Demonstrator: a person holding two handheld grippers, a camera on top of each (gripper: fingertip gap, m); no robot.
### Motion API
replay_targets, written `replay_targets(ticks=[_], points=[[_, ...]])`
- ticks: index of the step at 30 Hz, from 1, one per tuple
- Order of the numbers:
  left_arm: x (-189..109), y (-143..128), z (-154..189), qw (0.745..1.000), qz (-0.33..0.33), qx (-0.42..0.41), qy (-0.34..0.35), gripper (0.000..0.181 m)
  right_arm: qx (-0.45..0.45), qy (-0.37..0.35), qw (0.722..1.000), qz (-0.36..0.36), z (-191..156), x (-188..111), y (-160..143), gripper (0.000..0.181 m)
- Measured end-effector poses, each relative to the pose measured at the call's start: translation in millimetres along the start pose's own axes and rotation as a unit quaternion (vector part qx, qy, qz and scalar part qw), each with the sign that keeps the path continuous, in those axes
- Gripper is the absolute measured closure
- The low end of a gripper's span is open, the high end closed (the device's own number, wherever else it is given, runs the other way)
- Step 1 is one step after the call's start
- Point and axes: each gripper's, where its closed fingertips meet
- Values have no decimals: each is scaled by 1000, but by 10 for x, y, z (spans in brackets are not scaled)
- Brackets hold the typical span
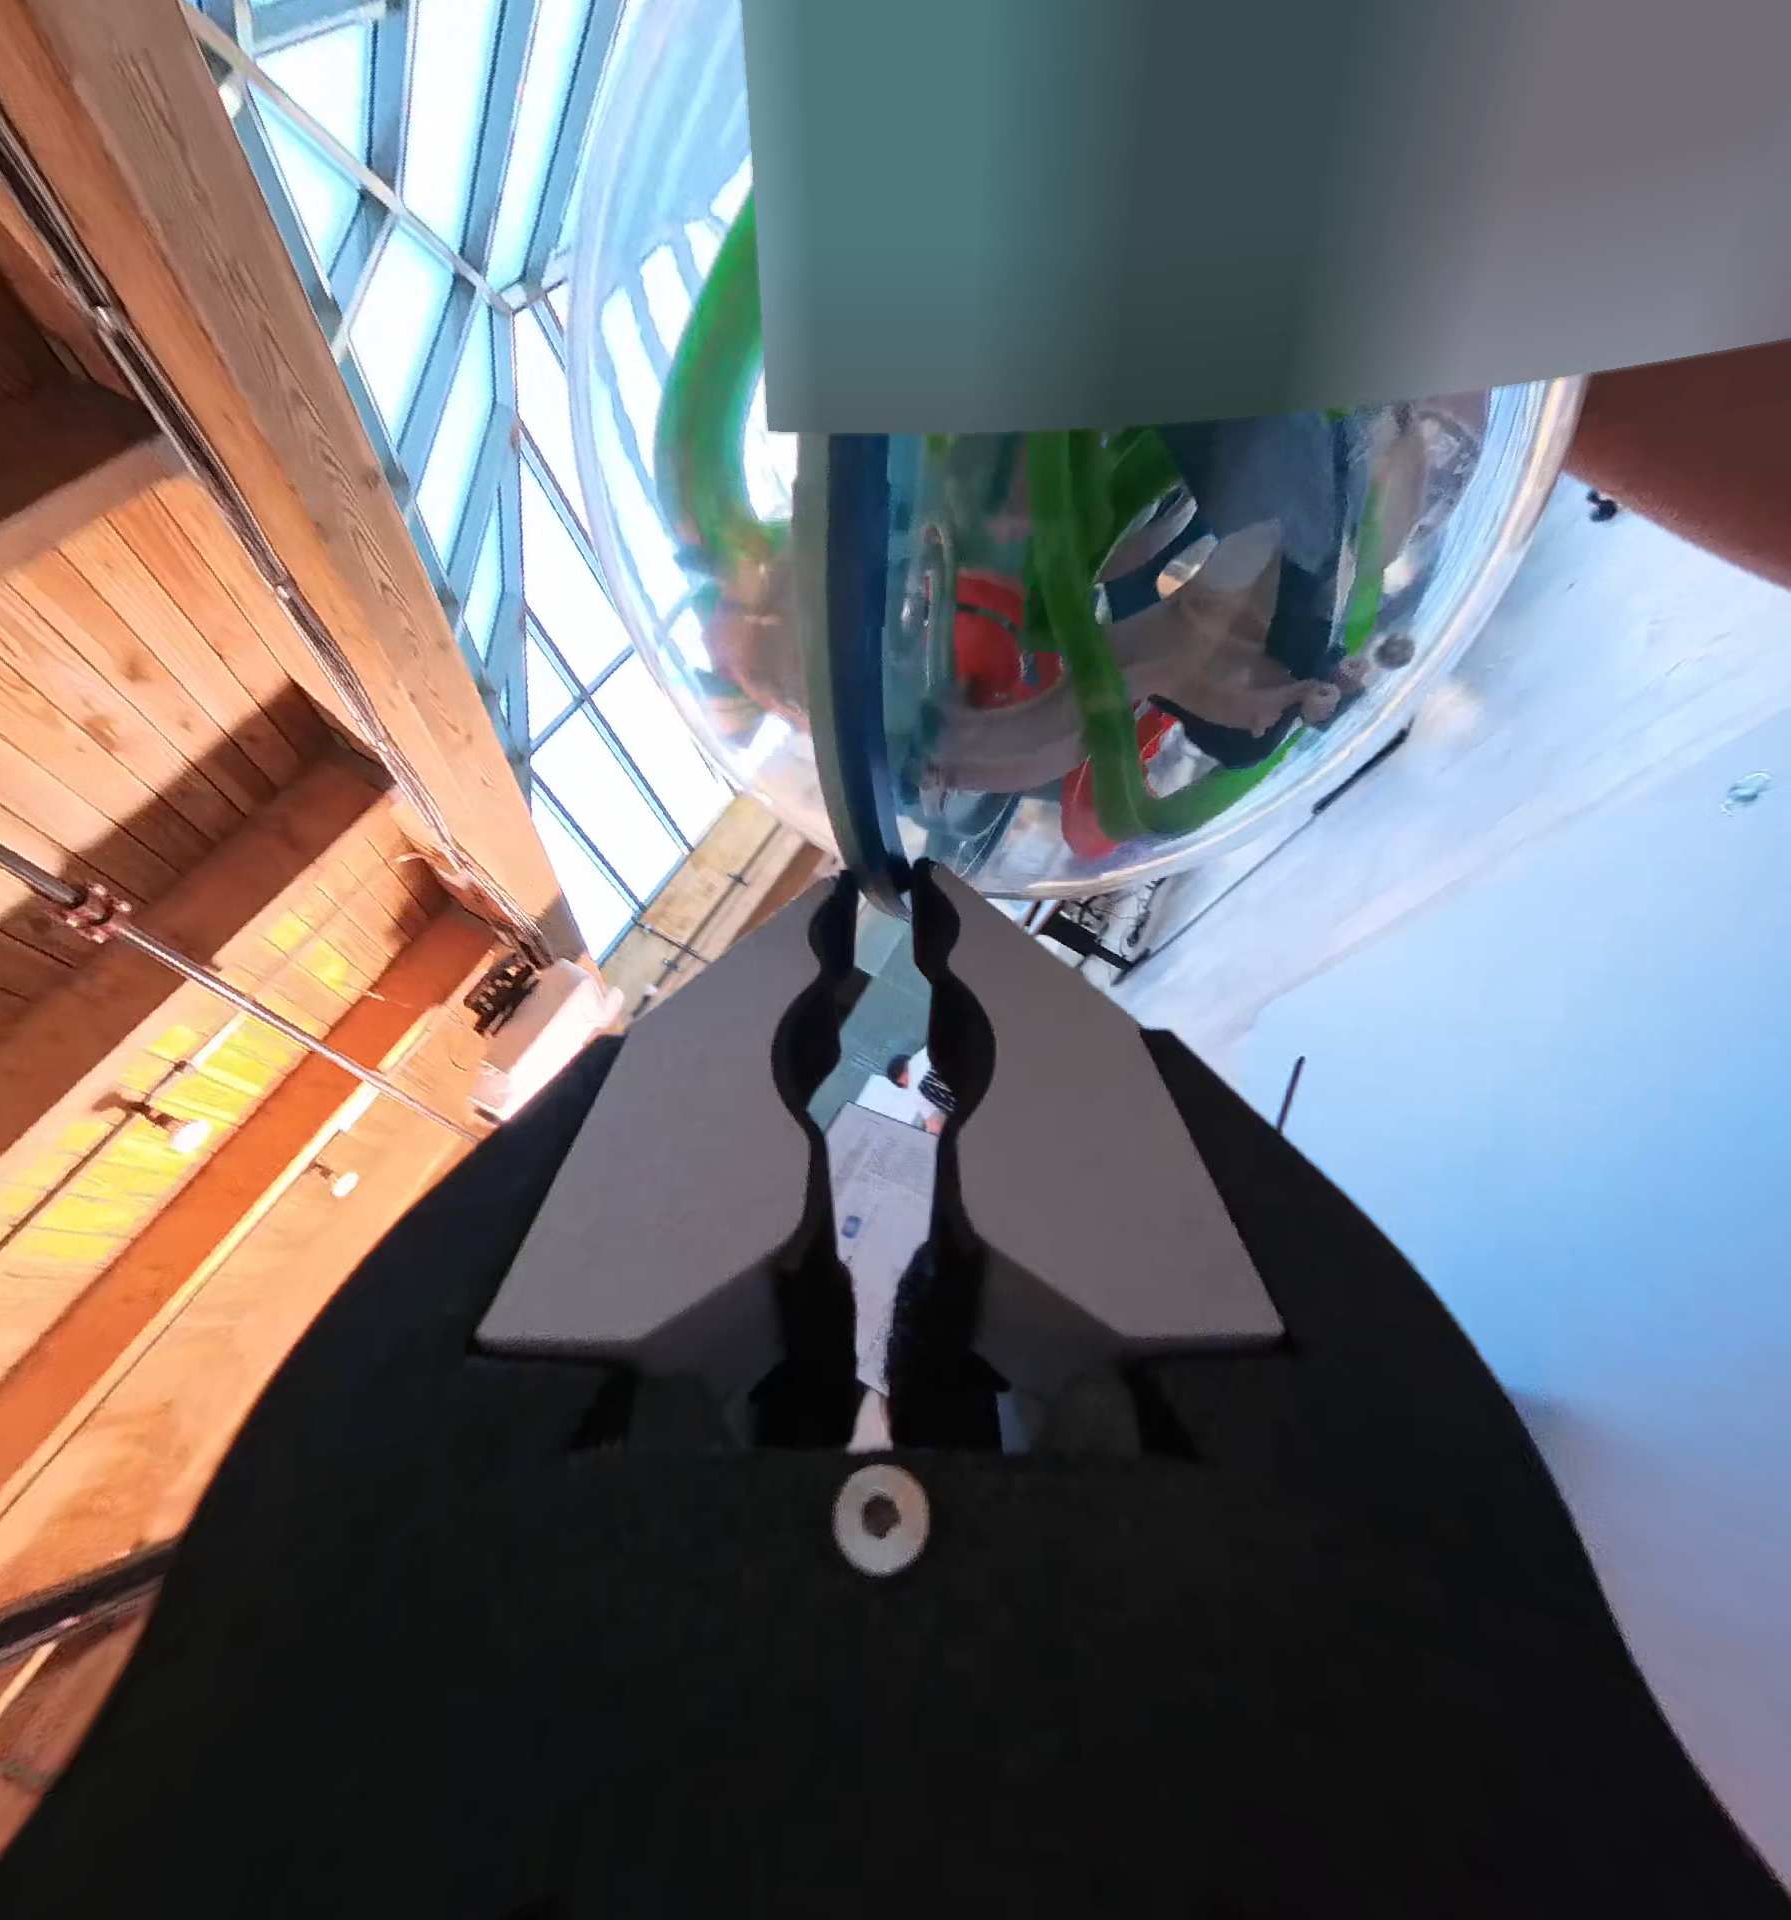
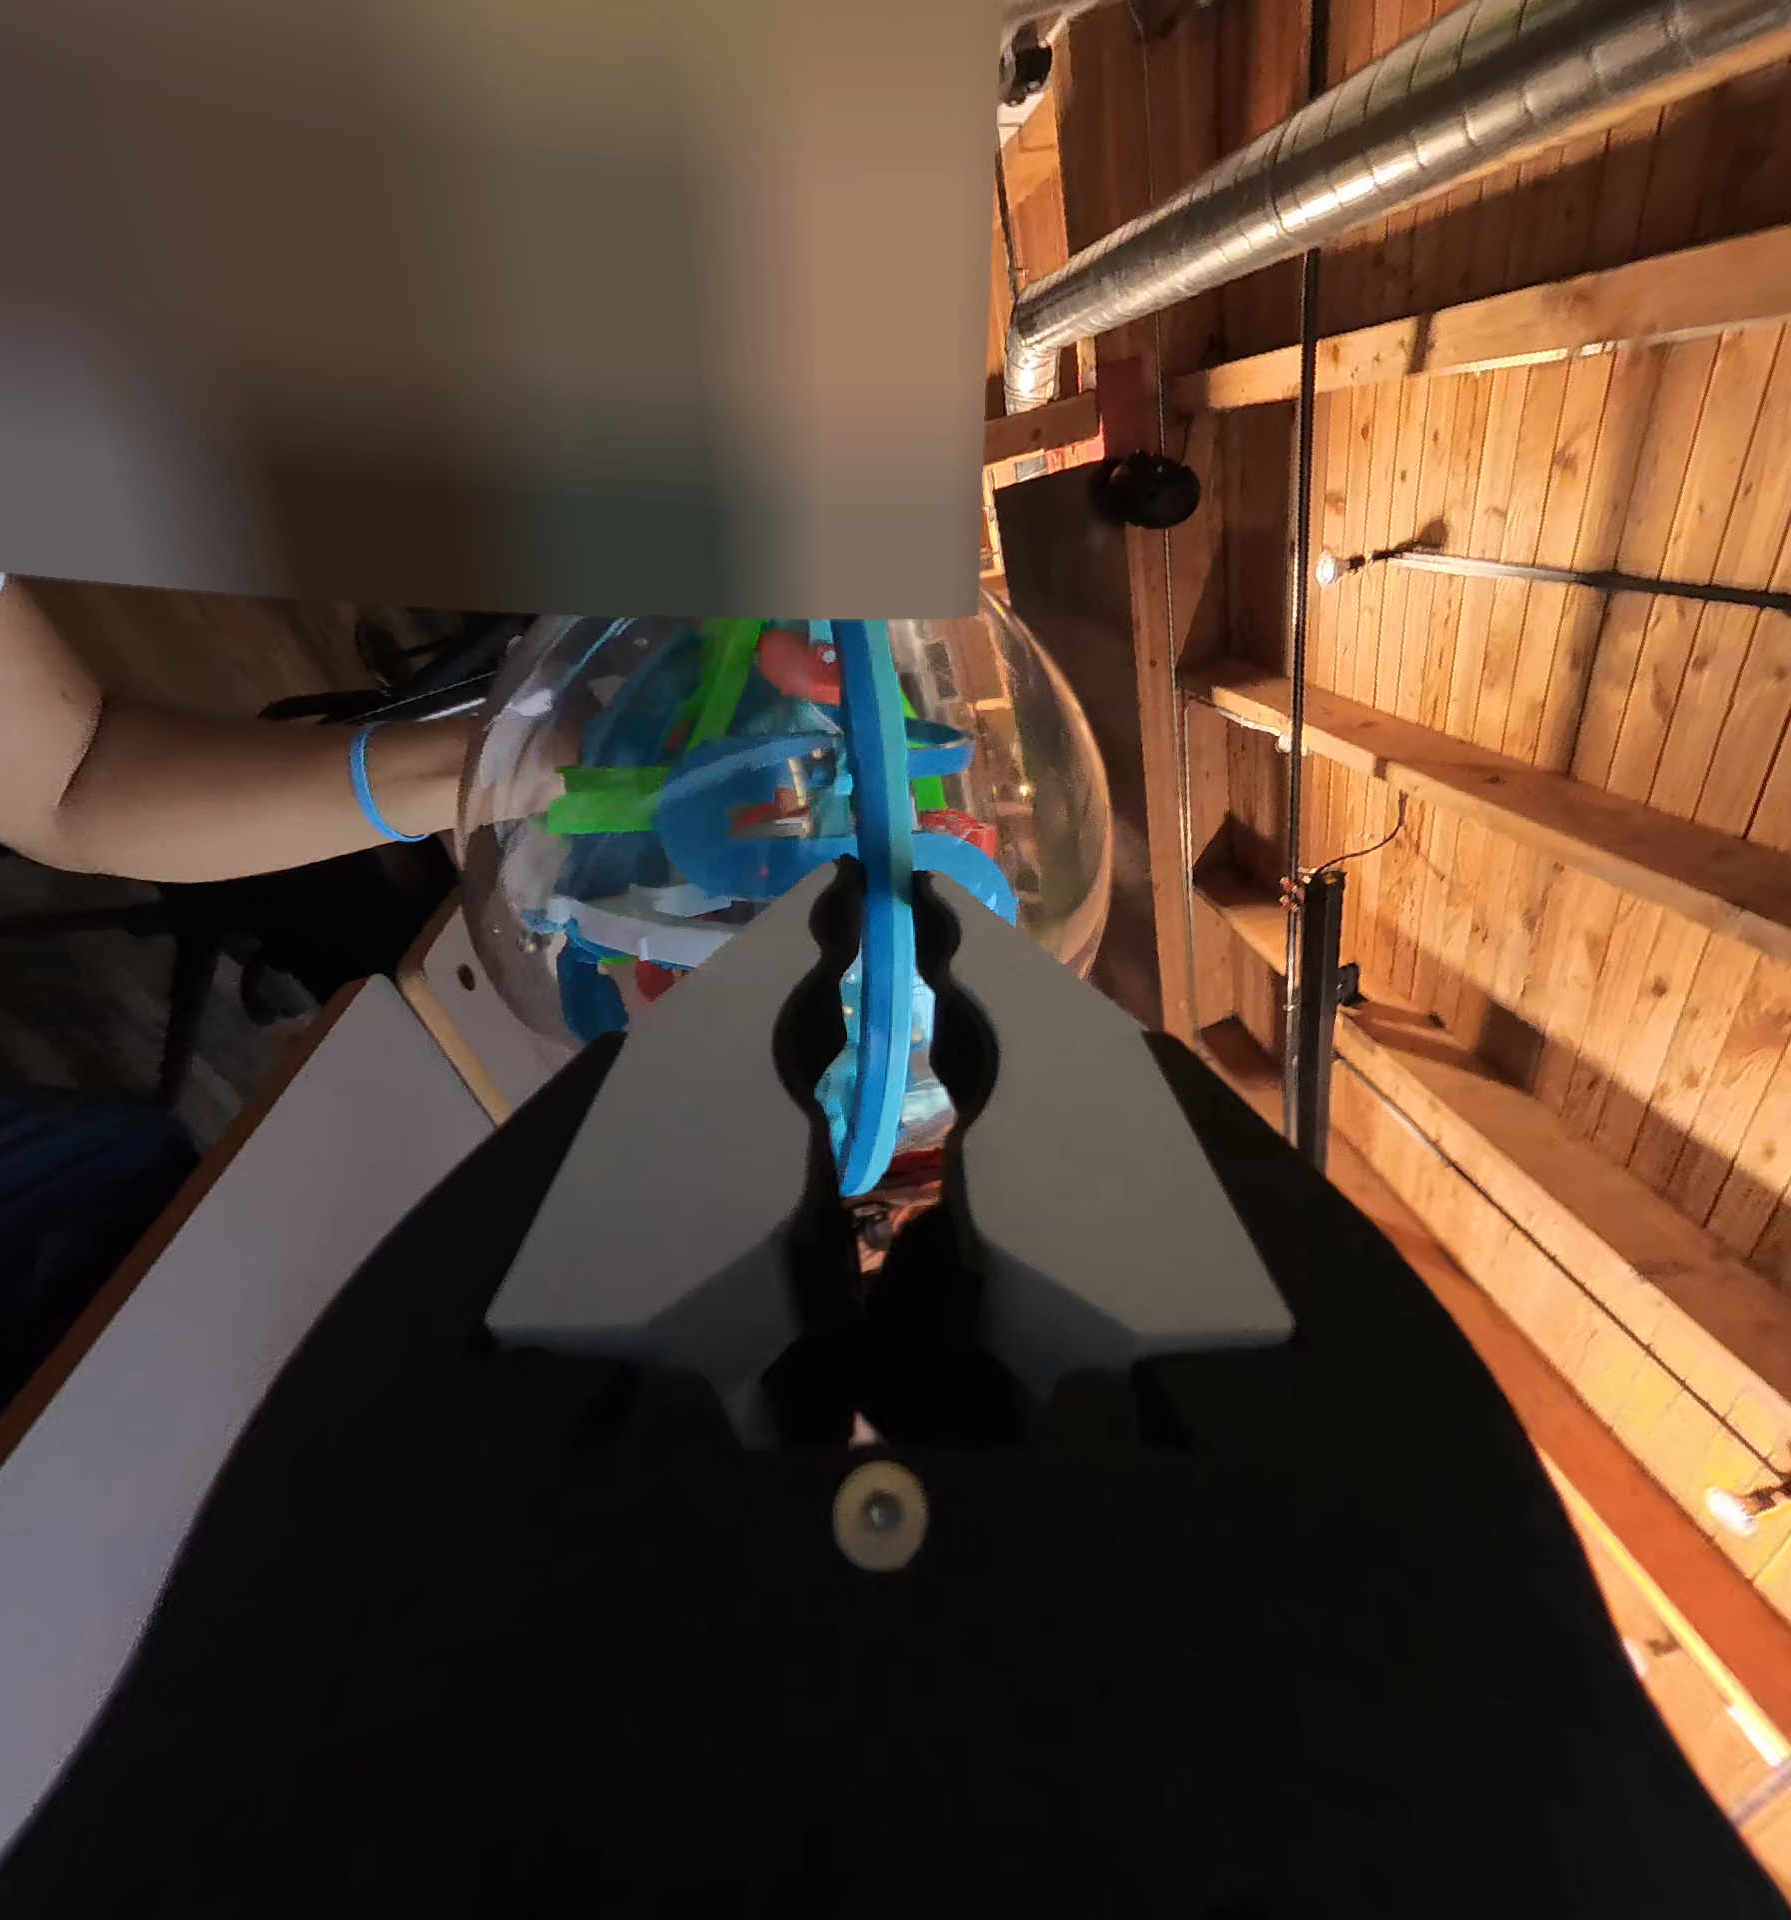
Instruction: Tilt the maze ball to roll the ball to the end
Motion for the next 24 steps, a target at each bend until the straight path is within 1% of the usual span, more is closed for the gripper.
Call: replay_targets(ticks=[3, 6, 10, 17, 19, 24], points=[[49, -200, 56, 1000, 2, -30, -7, 173, 29, -6, 999, -16, 8, 20, -202, 173], [16, -302, 92, 999, 17, -49, -15, 173, 56, -8, 998, -25, -20, 36, -383, 173], [-30, -458, 108, 998, 4, -66, -15, 173, 96, -4, 995, -21, -76, 106, -578, 173], [-76, -624, 210, 991, 13, -126, -39, 173, 175, -16, 984, -10, -46, 178, -753, 172], [-97, -661, 230, 988, 22, -146, -49, 173, 196, -17, 980, -18, -55, 188, -836, 173], [-66, -822, 258, 980, 21, -190, -57, 173, 245, -34, 968, -38, -44, 216, -1055, 173]])
Point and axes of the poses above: each gripper's, where its closed fingertips meet, x out along the fingers, y out of its top, z = x × y across the jaws, and after that the axes turned 6 degrees about x, right-handed
